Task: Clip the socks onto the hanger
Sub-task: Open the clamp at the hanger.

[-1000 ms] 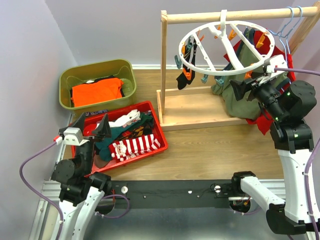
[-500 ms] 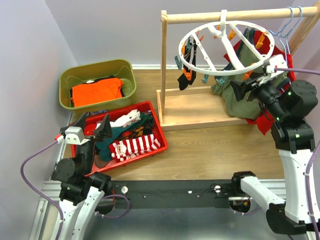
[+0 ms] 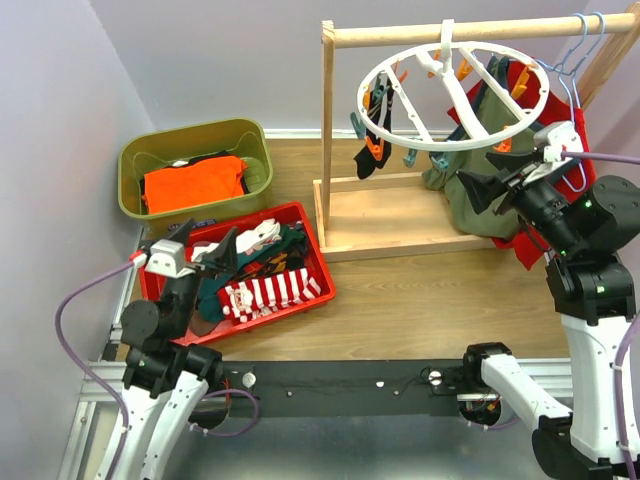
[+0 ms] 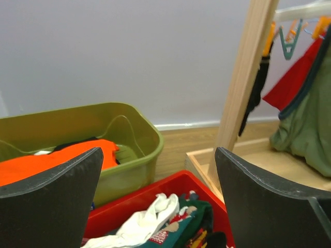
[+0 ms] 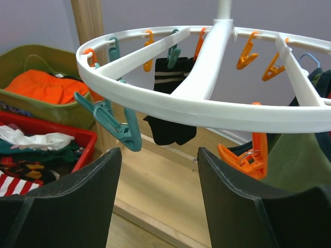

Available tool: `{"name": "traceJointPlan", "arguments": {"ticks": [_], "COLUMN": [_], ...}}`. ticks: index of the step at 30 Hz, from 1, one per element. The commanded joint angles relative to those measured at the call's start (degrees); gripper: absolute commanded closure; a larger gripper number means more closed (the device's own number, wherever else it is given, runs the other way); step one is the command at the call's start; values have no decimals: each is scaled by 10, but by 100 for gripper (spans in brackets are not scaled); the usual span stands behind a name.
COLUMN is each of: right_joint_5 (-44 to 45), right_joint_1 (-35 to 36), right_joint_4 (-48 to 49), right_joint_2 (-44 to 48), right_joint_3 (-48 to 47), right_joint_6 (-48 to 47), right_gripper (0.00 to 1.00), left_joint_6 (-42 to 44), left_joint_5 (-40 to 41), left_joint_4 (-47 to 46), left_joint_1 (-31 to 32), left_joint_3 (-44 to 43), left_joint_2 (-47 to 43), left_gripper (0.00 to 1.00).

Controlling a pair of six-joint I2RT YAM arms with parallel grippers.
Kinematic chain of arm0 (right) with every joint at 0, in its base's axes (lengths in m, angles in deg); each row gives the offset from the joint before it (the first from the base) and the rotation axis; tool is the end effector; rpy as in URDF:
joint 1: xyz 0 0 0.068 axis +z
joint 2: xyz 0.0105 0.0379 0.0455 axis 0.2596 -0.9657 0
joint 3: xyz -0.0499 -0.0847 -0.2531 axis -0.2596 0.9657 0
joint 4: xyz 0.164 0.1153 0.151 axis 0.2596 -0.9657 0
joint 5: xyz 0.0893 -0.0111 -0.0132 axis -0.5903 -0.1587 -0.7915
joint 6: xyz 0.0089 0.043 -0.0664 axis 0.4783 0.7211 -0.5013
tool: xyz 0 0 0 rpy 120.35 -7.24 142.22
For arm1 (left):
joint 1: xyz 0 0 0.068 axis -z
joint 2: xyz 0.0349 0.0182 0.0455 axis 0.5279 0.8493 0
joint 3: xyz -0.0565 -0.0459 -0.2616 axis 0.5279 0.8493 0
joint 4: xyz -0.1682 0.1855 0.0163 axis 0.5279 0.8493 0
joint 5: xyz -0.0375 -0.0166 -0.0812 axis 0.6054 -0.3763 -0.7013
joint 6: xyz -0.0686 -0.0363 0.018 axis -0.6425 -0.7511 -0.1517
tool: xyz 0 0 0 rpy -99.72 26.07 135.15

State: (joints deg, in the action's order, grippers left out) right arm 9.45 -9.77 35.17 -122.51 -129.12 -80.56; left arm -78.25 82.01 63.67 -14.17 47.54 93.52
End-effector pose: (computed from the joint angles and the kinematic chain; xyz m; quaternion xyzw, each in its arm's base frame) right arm 0.1462 0.0430 0.4901 -0.2259 0.6455 0.1455 0.7149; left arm 0.0884 -0.0229 0.3424 0.0240 0.5682 -0.1526 0.8083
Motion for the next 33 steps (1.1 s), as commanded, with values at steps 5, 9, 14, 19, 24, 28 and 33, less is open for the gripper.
{"name": "traceJointPlan", "arguments": {"ticks": [5, 9, 14, 19, 24, 28, 33], "right_joint_5": [31, 57, 59, 31, -64, -58, -30], "right_joint_1": [3, 3, 3, 3, 7, 24, 45], "right_joint_4": [20, -19, -43, -44, -24, -21, -13], "right_joint_2": [-12, -19, 0, 31, 16, 0, -23], "right_joint_3": [-2, -33, -41, -10, 10, 7, -2], "right_joint_6": [30, 30, 74, 73, 48, 27, 17], "right_gripper": [32, 33, 33, 32, 20, 18, 18], "left_joint_6": [-2, -37, -81, -50, -29, -30, -22], "left_joint_5": [-140, -189, -263, -187, -136, -93, -21], "left_joint_4": [-26, -53, -87, -113, -120, -135, -121], "left_joint_1": [-3, -3, 17, 145, 190, 191, 192], "left_joint_3": [-27, -47, -100, -158, -176, -150, -119], "left_joint_2": [98, 157, 268, 341, 387, 376, 347], "left_gripper": [2, 2, 2, 2, 1, 1, 1]}}
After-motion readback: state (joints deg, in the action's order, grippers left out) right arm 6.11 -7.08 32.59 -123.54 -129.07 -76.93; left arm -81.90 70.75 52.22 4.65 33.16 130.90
